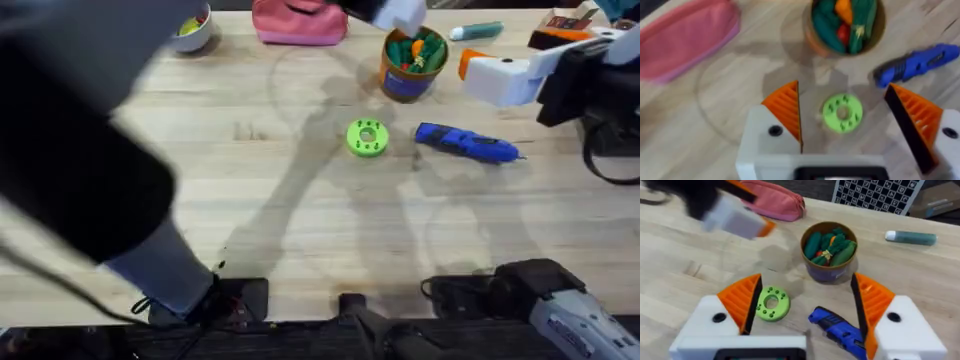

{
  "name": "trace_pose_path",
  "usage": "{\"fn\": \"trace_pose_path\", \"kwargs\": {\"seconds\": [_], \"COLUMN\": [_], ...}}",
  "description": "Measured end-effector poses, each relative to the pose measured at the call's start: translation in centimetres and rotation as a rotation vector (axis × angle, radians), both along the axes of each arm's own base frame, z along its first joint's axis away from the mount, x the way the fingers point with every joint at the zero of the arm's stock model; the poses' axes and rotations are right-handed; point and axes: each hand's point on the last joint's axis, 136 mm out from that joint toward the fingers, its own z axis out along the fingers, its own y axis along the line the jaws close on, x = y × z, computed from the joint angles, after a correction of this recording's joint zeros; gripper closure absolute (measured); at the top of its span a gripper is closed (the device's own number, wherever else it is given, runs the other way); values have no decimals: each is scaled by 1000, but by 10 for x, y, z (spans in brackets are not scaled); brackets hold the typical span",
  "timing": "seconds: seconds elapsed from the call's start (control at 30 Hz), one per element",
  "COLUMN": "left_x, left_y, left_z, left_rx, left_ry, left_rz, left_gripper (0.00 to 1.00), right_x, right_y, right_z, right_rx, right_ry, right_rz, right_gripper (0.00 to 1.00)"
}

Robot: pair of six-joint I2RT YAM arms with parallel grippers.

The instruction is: Pick up the gripper from the table and insert it into the empty holder that is missing its gripper. Then pick up a screw, insert it into the mounting hole, and use the screwdriver to tighten it. Finally, clean up the table by picking up the vegetable and placing it into the bucket.

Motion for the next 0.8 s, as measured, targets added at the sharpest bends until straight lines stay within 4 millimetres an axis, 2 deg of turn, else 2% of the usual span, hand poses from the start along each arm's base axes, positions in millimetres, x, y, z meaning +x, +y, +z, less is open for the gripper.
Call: {"fn": "trace_pose_path", "kwargs": {"seconds": [0.1,0.27,0.43,0.57,0.67,0.8], "left_x": [-22,-49,-100,-146,-172,-197], "left_y": [41,92,132,167,190,209], "left_z": [24,41,25,5,-2,-5], "left_rx": [40,105,172,183,162,124], "left_ry": [32,35,52,85,77,44], "left_rz": [55,157,258,350,434,504], "left_gripper": [14,13,14,14,15,15], "right_x": [-4,-10,-19,-34,-45,-48], "right_y": [0,-1,-2,-4,-5,-5], "right_z": [3,-7,-21,-43,-56,-59], "right_rx": [1,-4,-11,-22,-29,-31], "right_ry": [-12,36,104,215,282,301], "right_rz": [0,0,0,0,0,0], "right_gripper": [10,10,11,11,11,9]}}
